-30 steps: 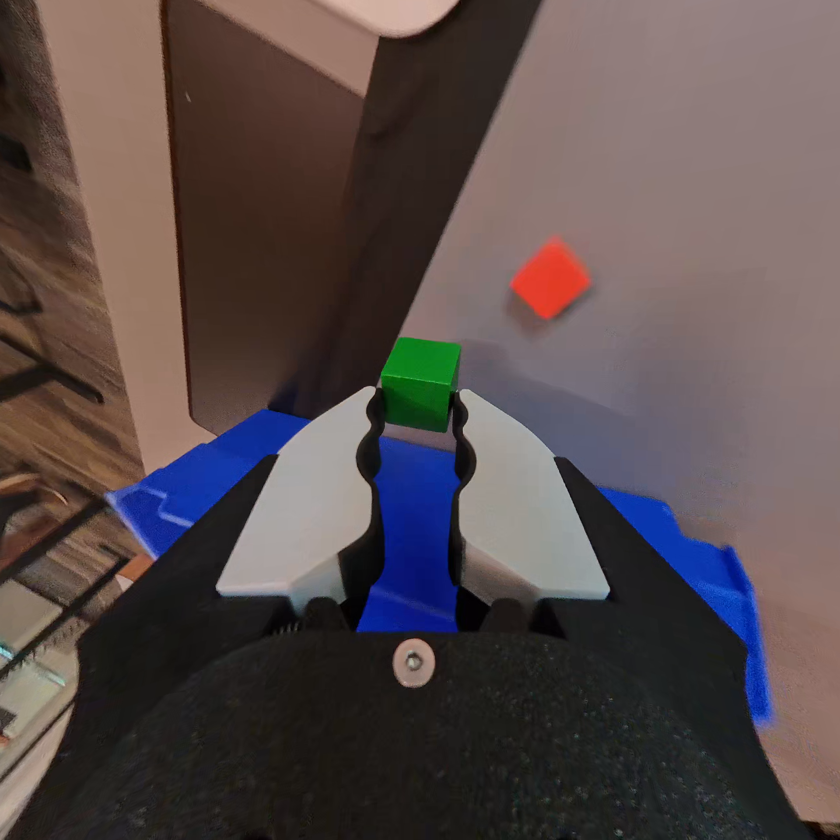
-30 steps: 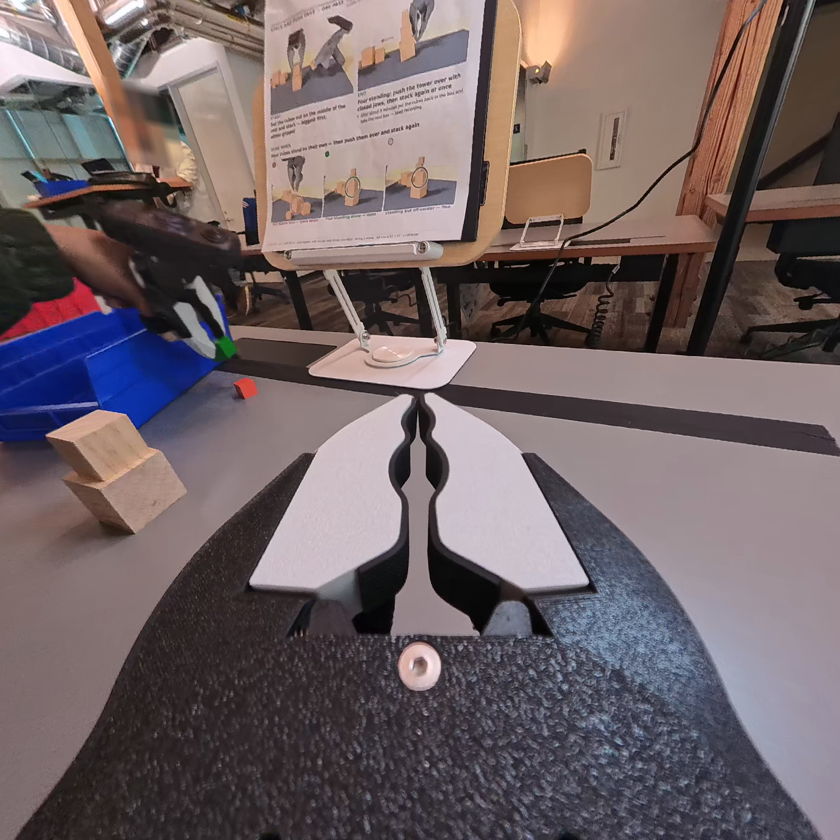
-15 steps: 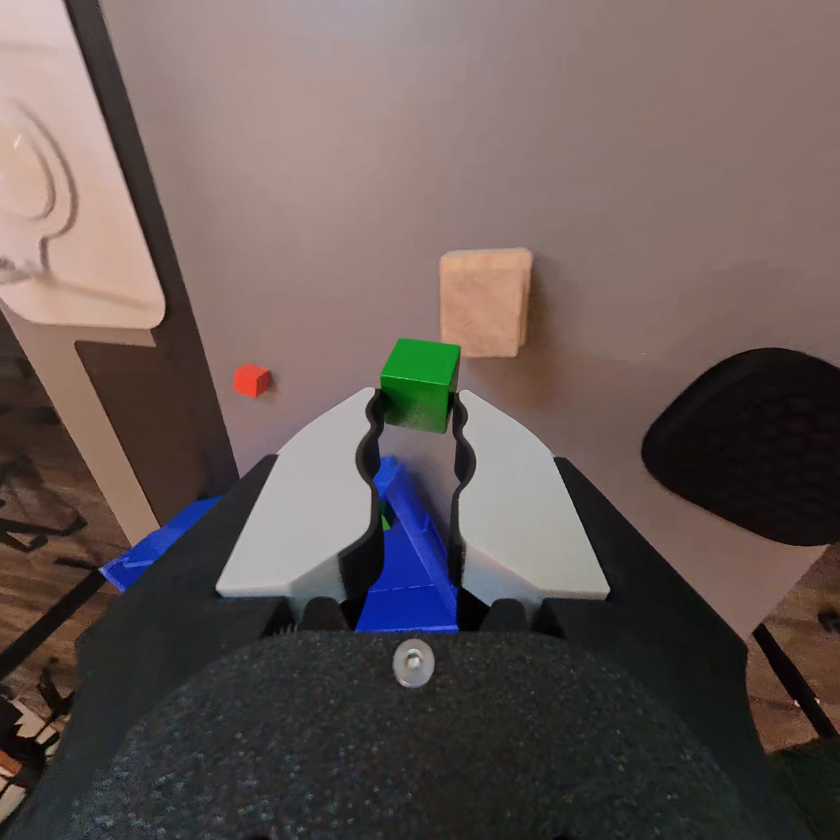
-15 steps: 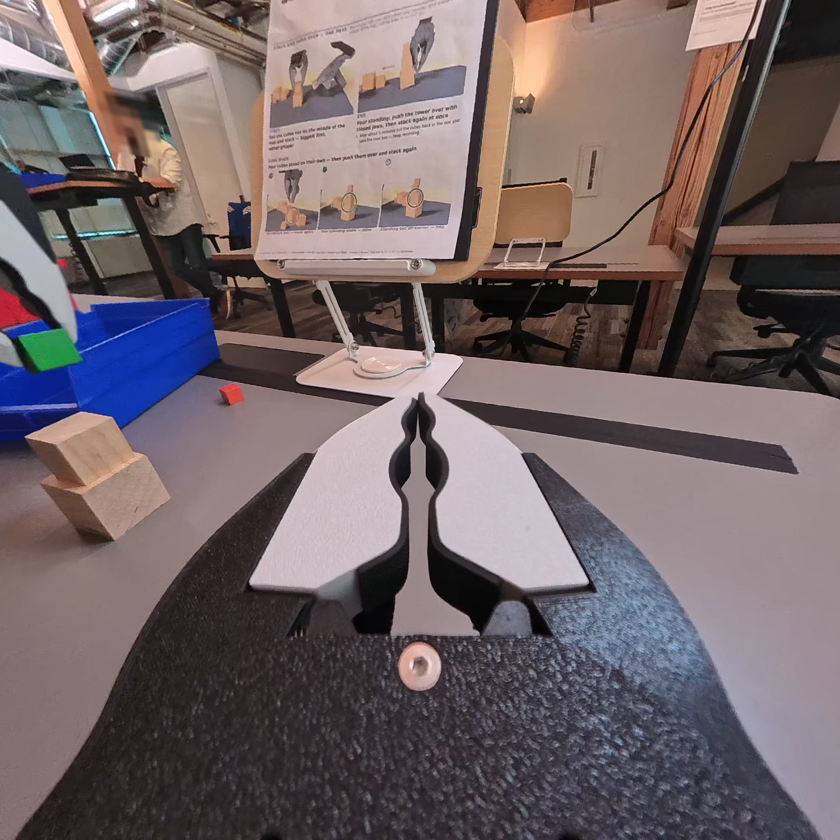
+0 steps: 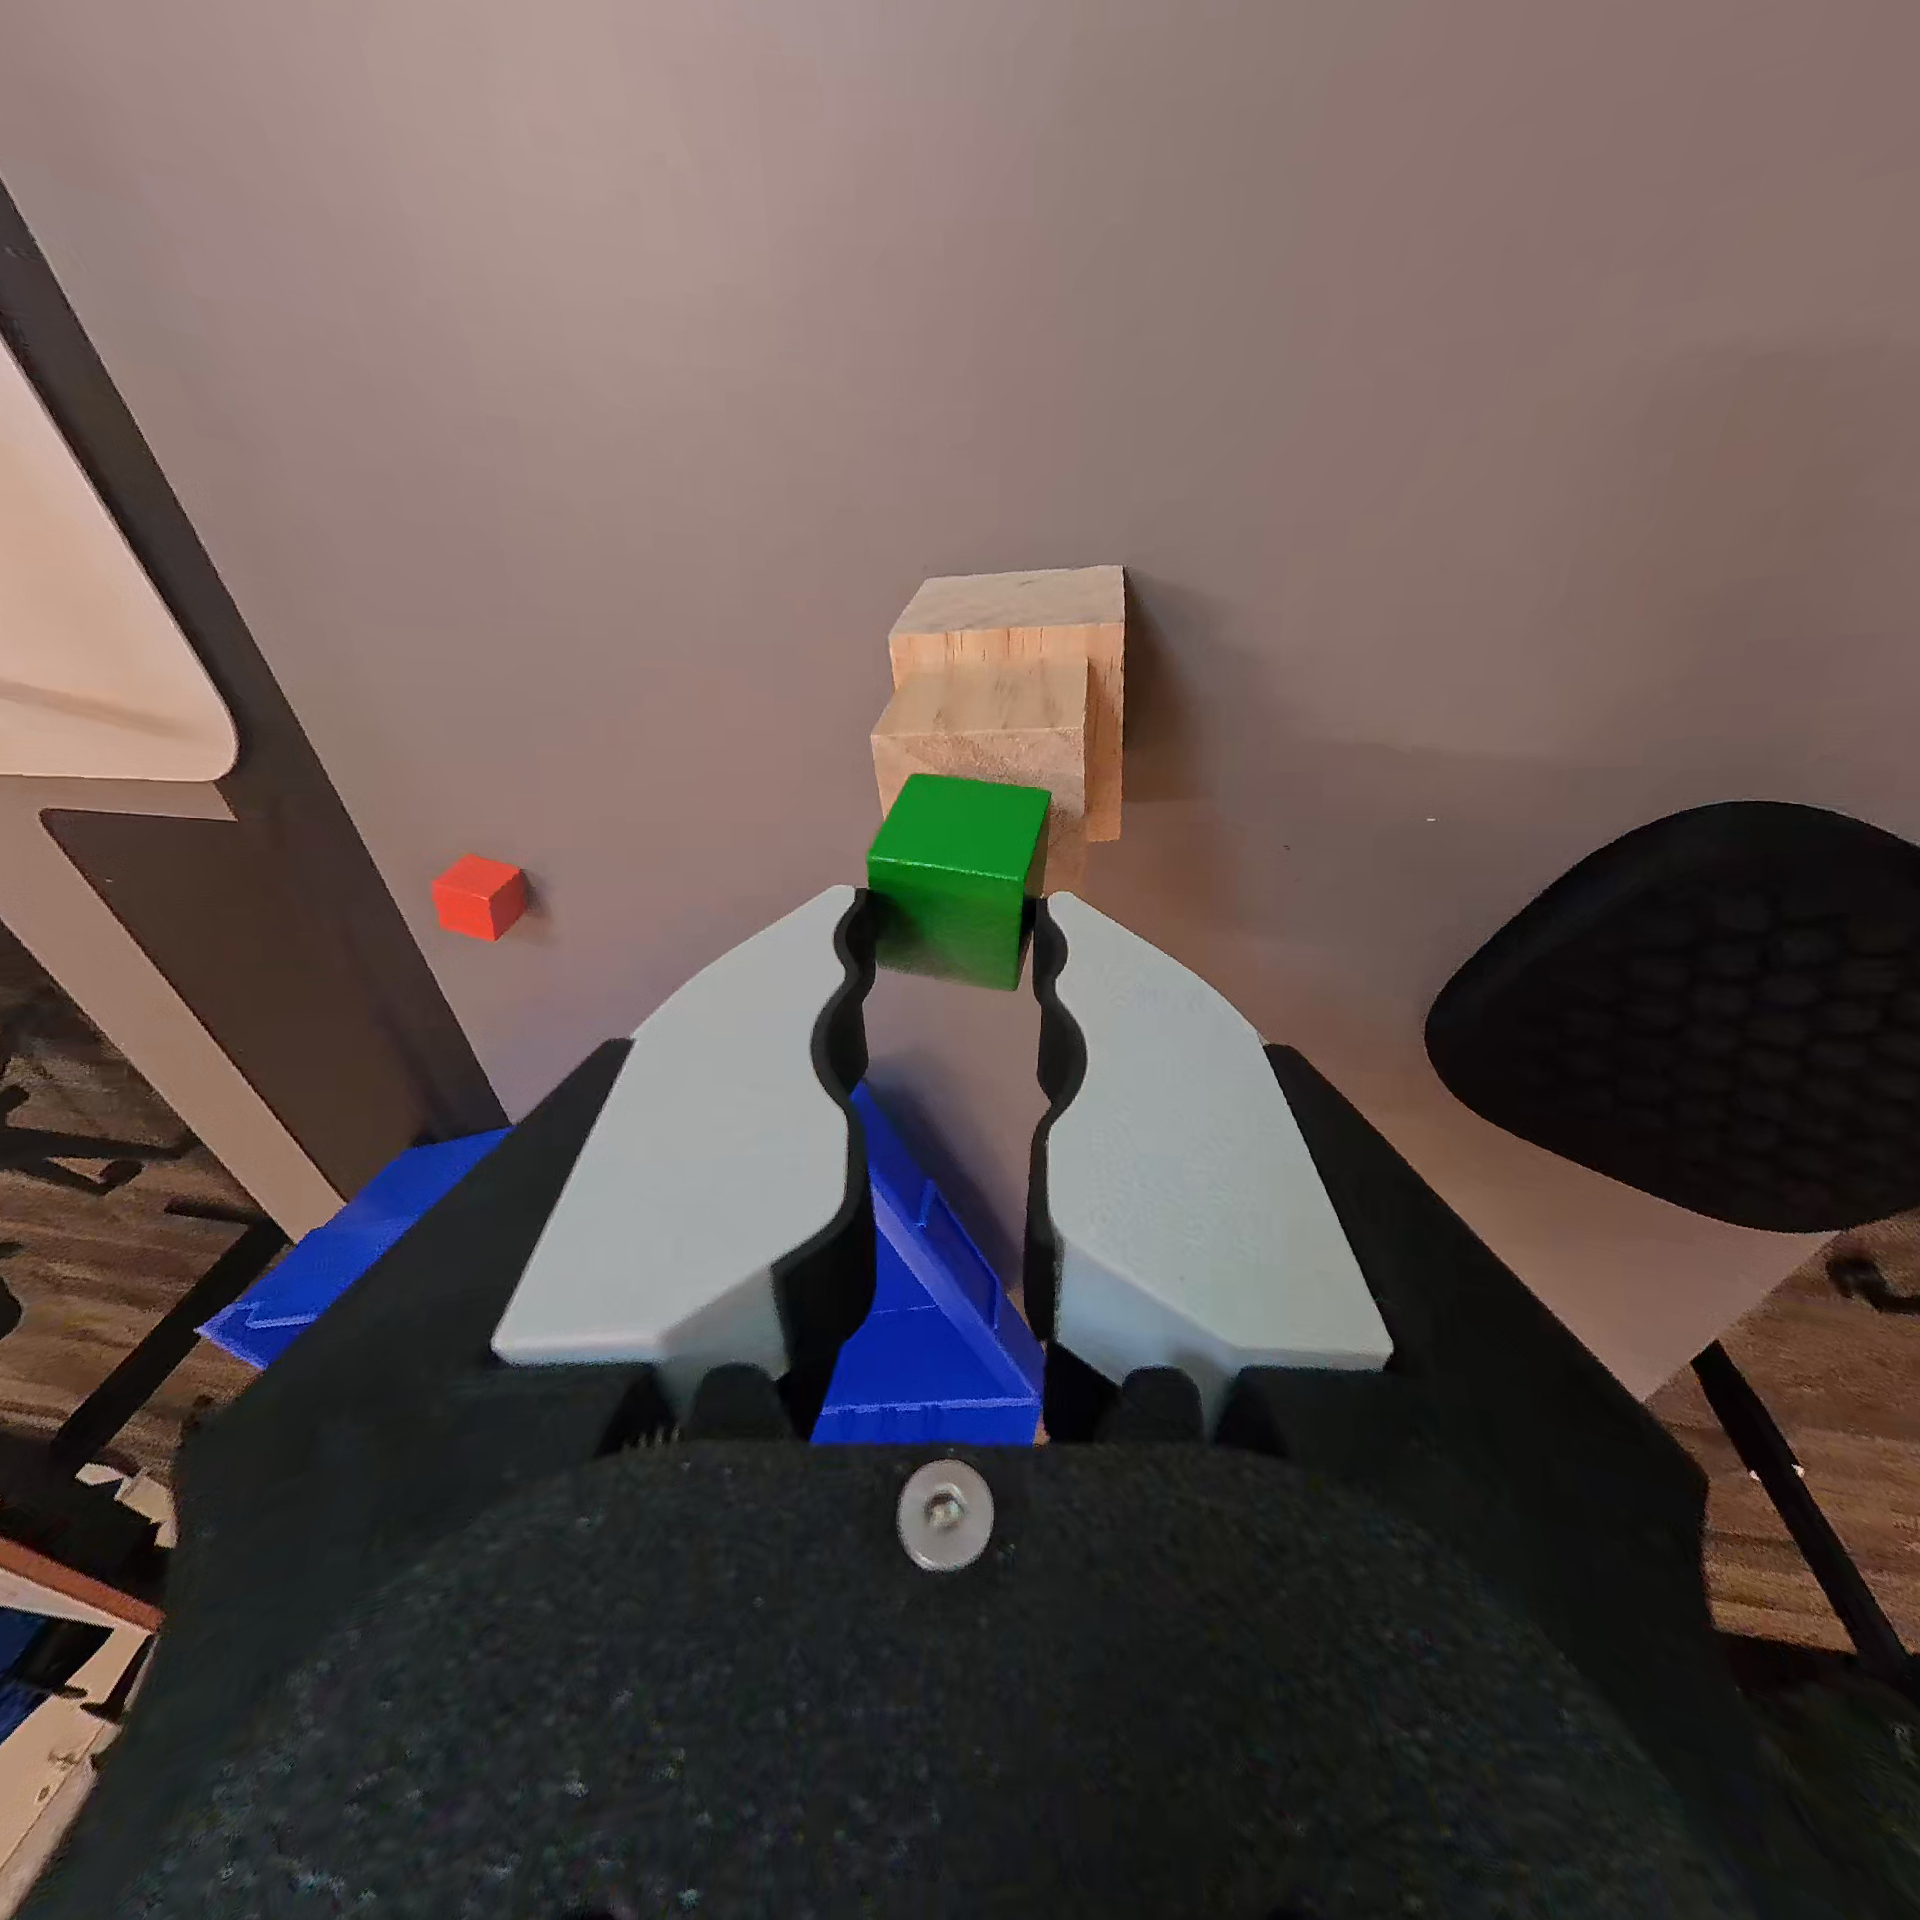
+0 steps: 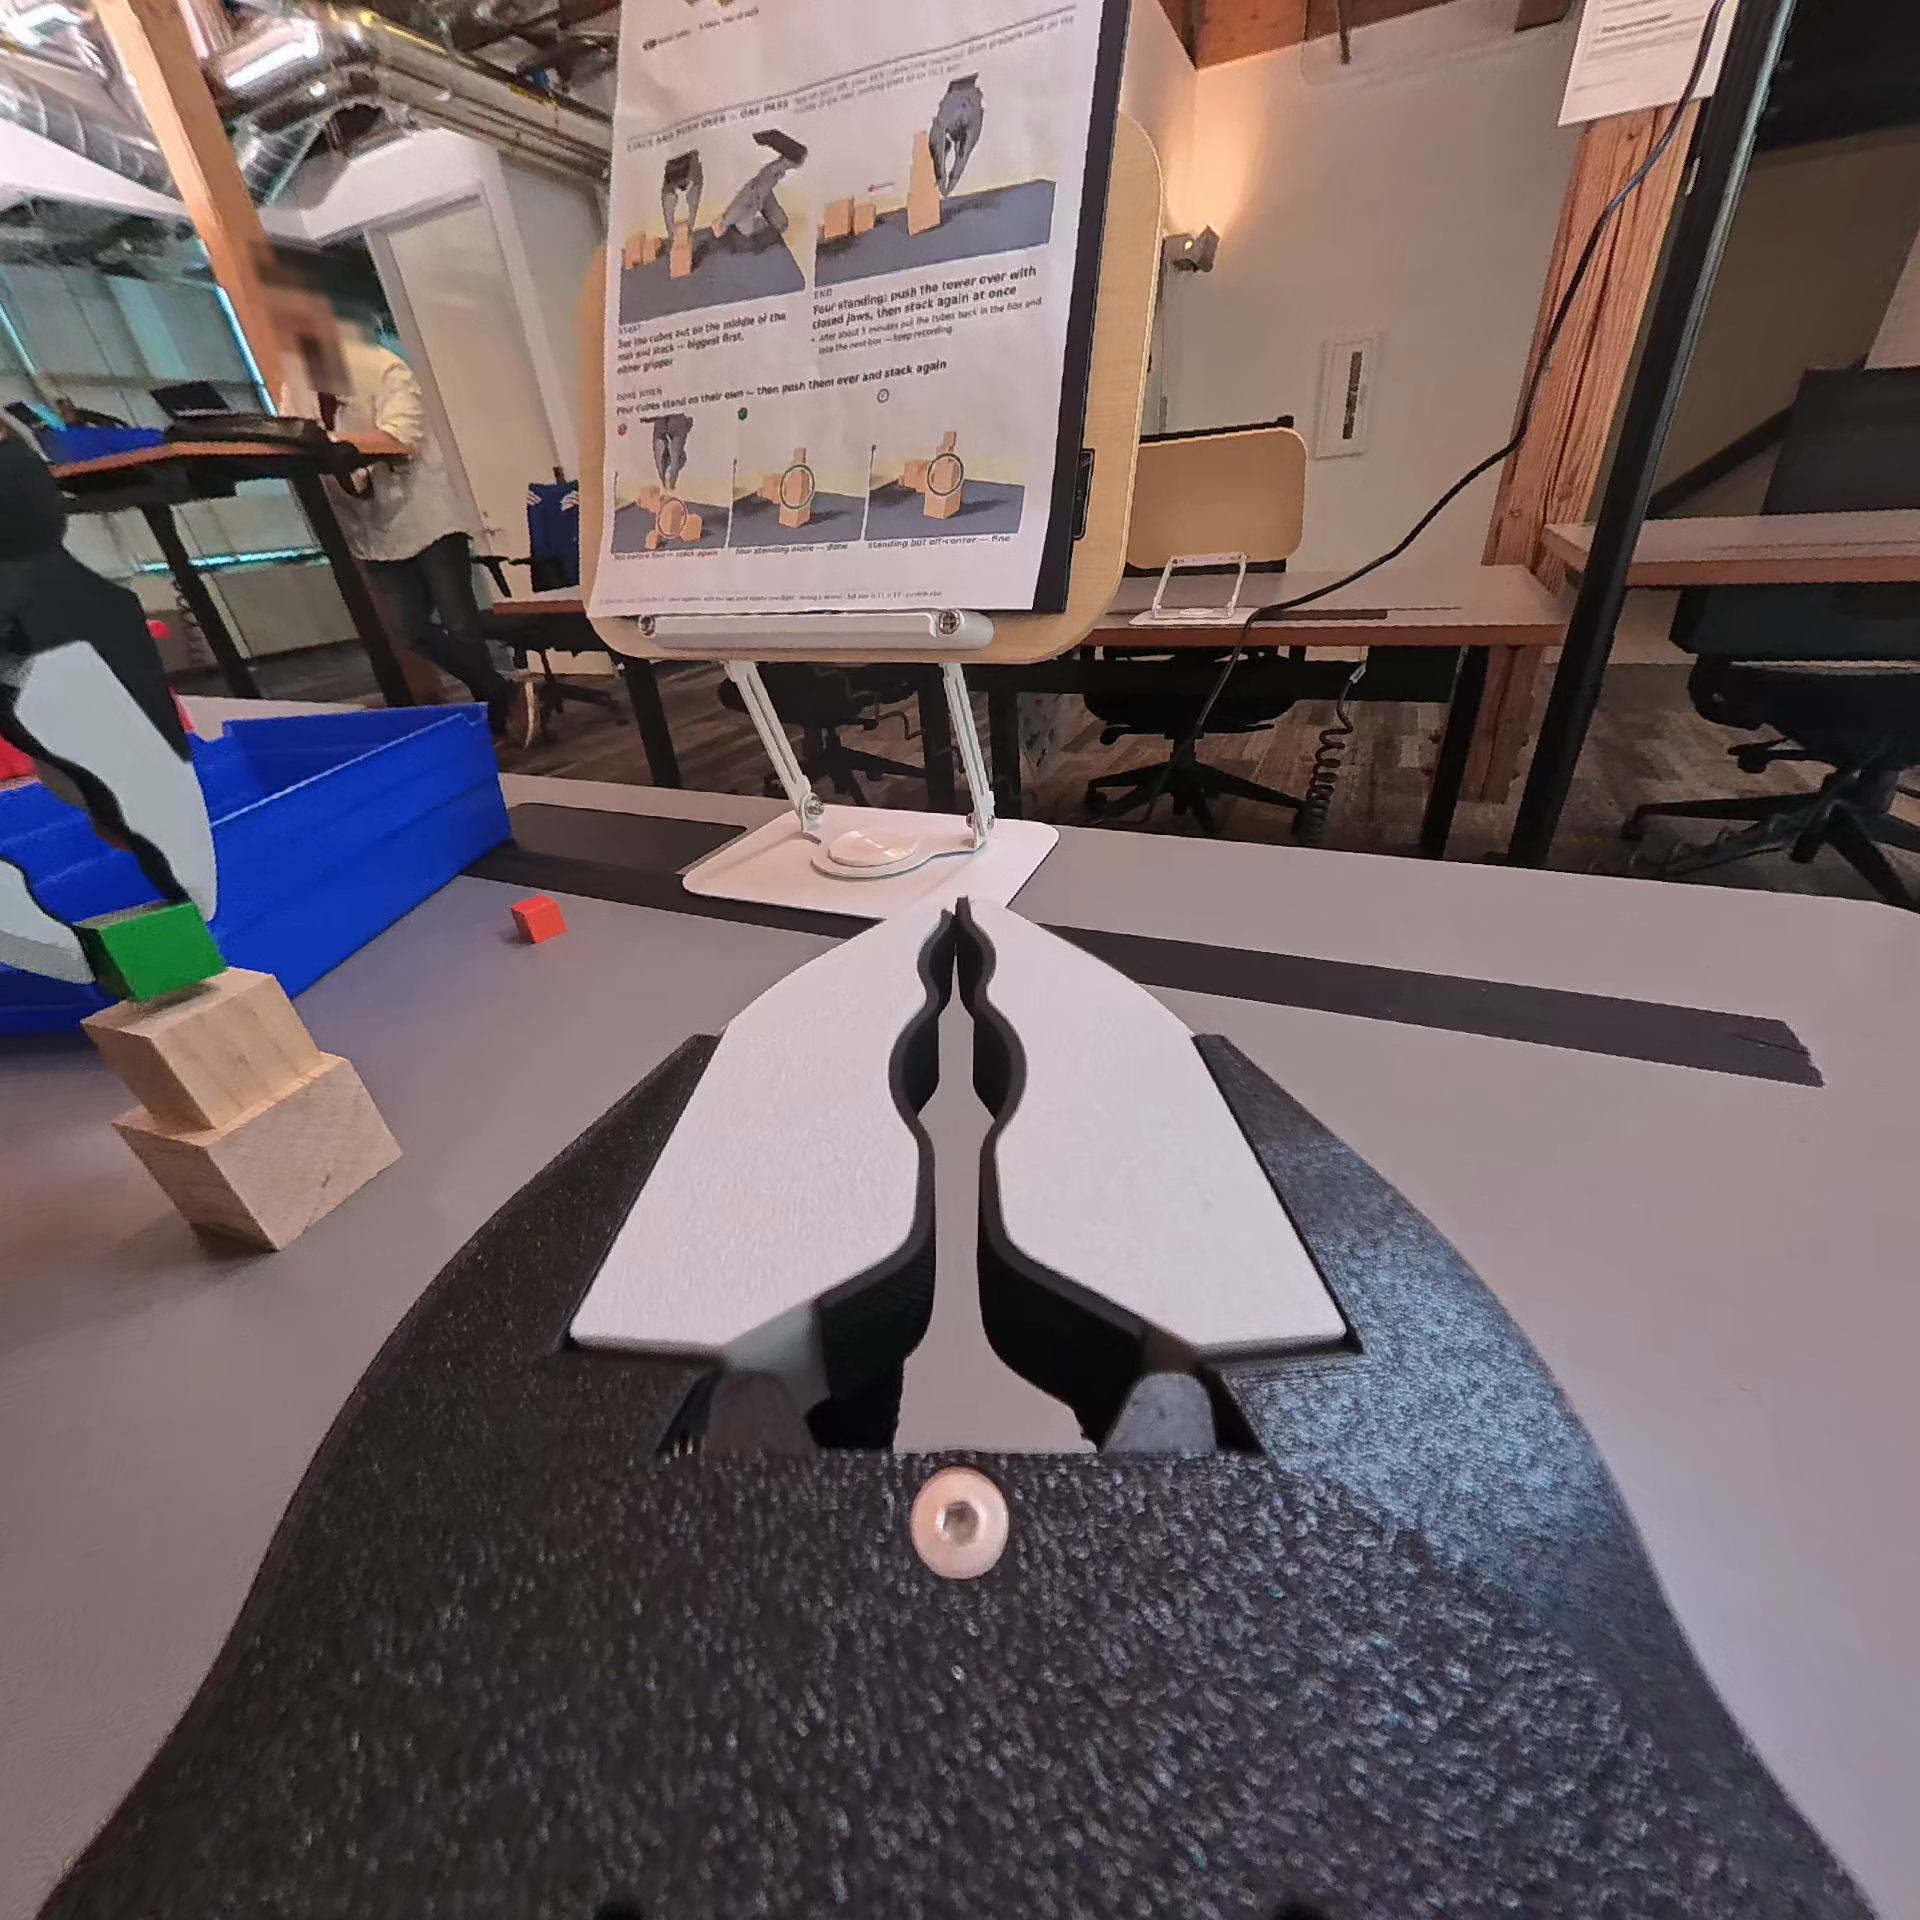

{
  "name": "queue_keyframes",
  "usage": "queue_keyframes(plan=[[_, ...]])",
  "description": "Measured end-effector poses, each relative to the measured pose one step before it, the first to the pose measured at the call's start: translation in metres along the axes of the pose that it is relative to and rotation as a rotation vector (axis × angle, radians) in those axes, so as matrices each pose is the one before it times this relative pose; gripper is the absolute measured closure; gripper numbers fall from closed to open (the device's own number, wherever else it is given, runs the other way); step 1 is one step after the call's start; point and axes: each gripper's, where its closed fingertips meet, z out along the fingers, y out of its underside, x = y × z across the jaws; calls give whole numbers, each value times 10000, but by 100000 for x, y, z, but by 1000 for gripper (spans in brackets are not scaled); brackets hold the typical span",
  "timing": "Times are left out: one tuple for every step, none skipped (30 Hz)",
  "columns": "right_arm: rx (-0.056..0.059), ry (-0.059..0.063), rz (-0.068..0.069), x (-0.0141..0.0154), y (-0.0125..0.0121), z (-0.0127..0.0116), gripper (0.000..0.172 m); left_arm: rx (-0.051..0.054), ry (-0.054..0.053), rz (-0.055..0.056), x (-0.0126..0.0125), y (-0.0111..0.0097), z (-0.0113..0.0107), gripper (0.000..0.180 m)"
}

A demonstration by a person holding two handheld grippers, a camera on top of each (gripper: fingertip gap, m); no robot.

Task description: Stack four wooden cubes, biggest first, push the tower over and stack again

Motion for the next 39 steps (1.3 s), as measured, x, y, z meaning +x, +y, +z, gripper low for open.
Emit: queue_keyframes(plan=[[-12,-7,-8,-23,28,15,171,-45,14,-25,64,95,129,152],[-3,1,-10,-15,-4,0,172,3,-32,-24,-14,17,104,152],[-3,1,-5,-4,15,2,172,13,11,-27,43,-23,78,152],[-8,-1,5,1,20,3,172,-5,56,-7,120,2,81,152],[-15,-3,8,7,39,15,172,43,-53,-1,-47,-82,15,152],[-18,-1,5,3,44,17,172,-19,-14,-22,-7,1,16,152],[-15,-1,1,1,41,10,171,-22,-19,15,-10,18,10,152],[-11,-2,1,-1,25,14,171,-29,-24,25,-2,27,22,152],[-1,0,-1,-8,3,4,172,8,-20,-5,20,-35,-3,152],[-1,0,-1,1,11,-1,172,-6,-24,-23,8,-10,0,152],[-5,-6,0,-12,7,10,171,11,-43,-17,-23,-40,-8,152],[-8,-7,5,-15,22,7,171,64,-25,-13,-4,-92,-40,151],[-9,-12,7,-18,23,15,171,65,9,-20,49,-80,-69,150],[-10,-10,4,-19,23,6,171,53,27,-12,63,-36,-75,148],[-5,-11,1,-18,7,10,171,41,-32,-19,-8,-21,-83,147],[5,-9,1,-19,-16,-5,172,31,-50,-11,-47,19,-67,146],[7,-3,-2,-8,-19,-3,172,52,-20,-1,-5,26,-82,146],[-3,-3,2,0,4,6,172,75,-34,-1,-23,28,-105,145],[-5,-8,9,-11,16,5,172,123,-33,-4,-44,16,-117,144],[4,-8,9,0,-7,-7,172,133,-4,-16,-10,48,-88,143],[5,-3,3,-12,-17,-4,172,157,-41,-21,-87,37,-6,142],[4,3,-4,6,-5,3,172,158,-51,-12,-138,27,108,140],[-7,-7,1,-21,21,13,172,133,-45,-15,-130,47,179,139],[-14,-8,2,-17,40,16,171,130,65,-44,36,22,164,139],[-11,0,-6,-6,35,10,171,74,125,-49,160,60,114,139],[-3,0,-8,-17,5,0,171,73,0,-16,19,7,46,140],[3,5,-4,4,-4,-6,172,41,-29,-38,-32,-6,0,143],[-1,2,-2,10,11,8,172,26,37,-59,53,-20,-6,145],[-12,-1,-1,-4,26,5,171,44,32,-61,51,-84,-2,148],[-8,1,-2,0,21,8,171,50,17,-65,27,-102,4,152],[0,1,-2,3,11,-1,171,28,64,-27,114,-66,9,153],[1,2,-2,4,-1,1,172,-11,2,3,28,-11,10,153],[-1,0,1,-1,1,-1,172,-17,8,-29,15,-1,-8,153],[-3,-3,2,0,4,7,172,-3,36,-24,45,-20,-8,153],[-5,2,-2,-4,18,1,171,-11,20,-16,41,-5,-7,153],[-2,-4,0,8,-9,3,171,-13,27,-42,38,3,-4,153],[2,-2,3,-5,-2,1,172,-7,45,-31,63,-3,-2,153],[2,5,-5,5,-2,-7,172,-8,11,-9,31,12,-7,153],[-3,1,-7,2,4,12,172,-3,1,-34,-4,-1,2,153]])
